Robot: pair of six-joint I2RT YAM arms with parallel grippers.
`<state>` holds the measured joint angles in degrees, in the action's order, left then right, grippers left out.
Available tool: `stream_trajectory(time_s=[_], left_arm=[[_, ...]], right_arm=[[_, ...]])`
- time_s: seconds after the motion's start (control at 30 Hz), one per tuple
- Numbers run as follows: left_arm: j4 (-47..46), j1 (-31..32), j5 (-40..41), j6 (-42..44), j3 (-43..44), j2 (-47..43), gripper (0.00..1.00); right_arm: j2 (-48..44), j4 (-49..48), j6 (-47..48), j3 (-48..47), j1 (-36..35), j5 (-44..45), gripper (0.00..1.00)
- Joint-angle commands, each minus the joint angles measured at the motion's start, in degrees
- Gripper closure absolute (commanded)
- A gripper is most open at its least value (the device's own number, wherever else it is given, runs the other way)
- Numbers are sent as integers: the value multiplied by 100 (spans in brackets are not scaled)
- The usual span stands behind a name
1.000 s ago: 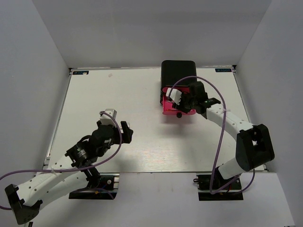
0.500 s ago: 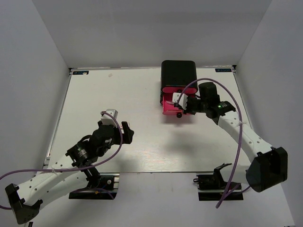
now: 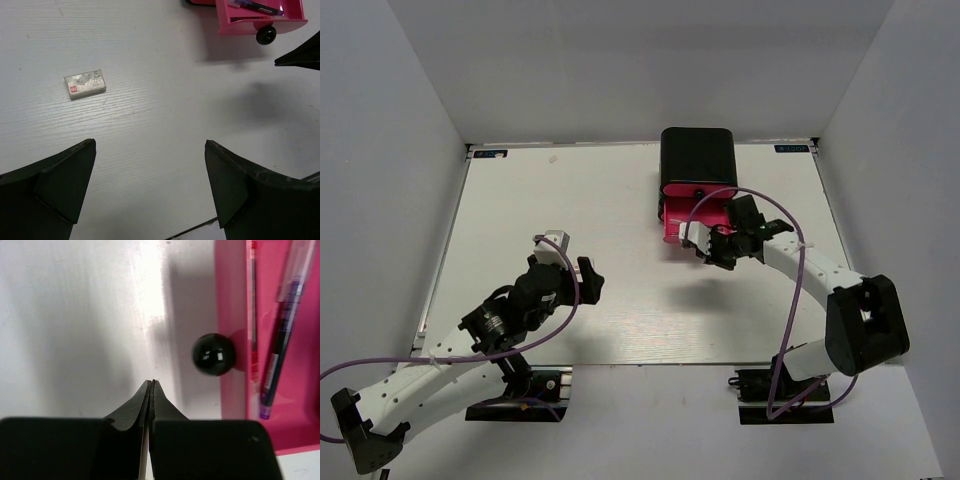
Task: Sort the stationery into containers
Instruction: Close the drawer
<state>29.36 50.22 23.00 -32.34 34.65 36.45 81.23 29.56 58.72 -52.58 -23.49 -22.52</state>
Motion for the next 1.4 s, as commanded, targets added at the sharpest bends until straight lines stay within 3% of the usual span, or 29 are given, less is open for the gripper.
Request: stream_trajectory(time_s=[0.0,0.6,1.37], left_arm=[[-133,-12,-86,61,103,-15,1],[-133,-12,-86,61,103,-67,1],[-484,-12,-376,281,50,-68,1]], right_arm=[[164,-591,-282,54,-16,292,100],[-134,-3535,-845,925,-24,1707,100],[692,-4485,-915,222,-33,2226,100]])
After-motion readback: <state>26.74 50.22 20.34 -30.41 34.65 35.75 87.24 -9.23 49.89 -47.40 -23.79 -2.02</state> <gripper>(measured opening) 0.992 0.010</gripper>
